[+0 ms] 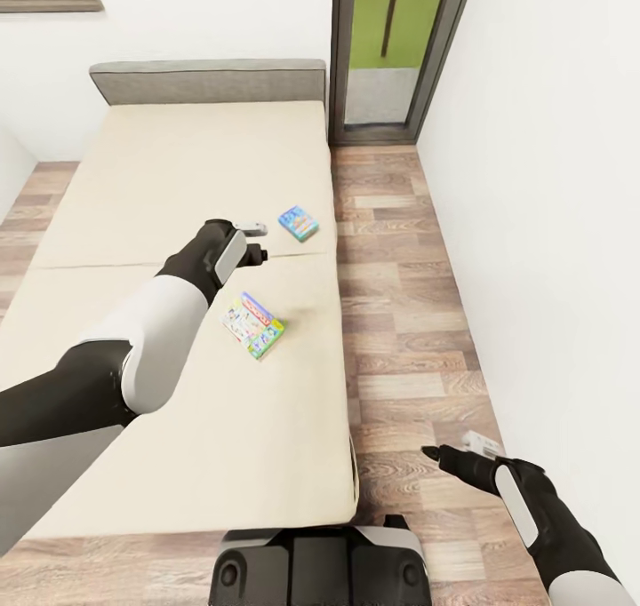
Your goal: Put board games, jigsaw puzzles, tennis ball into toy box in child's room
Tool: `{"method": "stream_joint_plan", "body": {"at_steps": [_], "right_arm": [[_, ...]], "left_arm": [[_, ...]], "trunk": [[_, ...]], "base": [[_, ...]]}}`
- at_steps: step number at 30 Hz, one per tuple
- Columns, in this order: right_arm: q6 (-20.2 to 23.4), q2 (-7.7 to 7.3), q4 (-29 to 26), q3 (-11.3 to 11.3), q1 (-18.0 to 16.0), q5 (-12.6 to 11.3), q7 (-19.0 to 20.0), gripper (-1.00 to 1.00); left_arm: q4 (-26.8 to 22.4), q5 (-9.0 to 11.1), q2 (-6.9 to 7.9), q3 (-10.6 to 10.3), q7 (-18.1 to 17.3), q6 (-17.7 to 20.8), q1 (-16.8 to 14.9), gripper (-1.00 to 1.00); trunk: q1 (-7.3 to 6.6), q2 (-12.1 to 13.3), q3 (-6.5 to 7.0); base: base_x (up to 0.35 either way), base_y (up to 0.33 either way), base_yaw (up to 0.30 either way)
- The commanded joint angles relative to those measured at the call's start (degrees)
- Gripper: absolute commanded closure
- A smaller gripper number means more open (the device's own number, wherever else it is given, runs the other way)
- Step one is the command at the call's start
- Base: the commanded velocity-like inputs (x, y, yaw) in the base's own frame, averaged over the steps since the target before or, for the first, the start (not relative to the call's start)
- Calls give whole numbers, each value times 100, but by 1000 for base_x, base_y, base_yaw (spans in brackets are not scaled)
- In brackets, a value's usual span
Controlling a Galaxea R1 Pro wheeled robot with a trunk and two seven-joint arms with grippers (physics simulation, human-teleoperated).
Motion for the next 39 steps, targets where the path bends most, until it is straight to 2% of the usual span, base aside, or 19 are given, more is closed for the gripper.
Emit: {"method": "stream_joint_plan", "body": {"at_steps": [1,7,18,27,39], "right_arm": [[2,1,-6,-19,-2,9,80,-100],[-70,-4,-113,-68,-2,7,301,-100],[104,-8,-870,-139,-7,-8,369,-100],[104,-8,-1099,-450,-7,-2,353,-100],[366,-10,-1860,-702,-3,-74,412,-100]], "left_arm": [[-5,6,-7,38,25,19,-4,-100],[-1,2,-8,37,23,31,-5,-100],[-7,10,-11,30,28,123,-6,-100],[-31,16,-10,15,26,240,-42,-100],[-47,10,-3,12,23,390,-91,-100]], "trunk": [[3,-9,-17],[3,-9,-73],[3,-9,-177],[3,-9,-262],[3,-9,-375]], "base": [[0,0,0],[0,0,0],[0,0,0],[0,0,0],[0,0,0]]}}
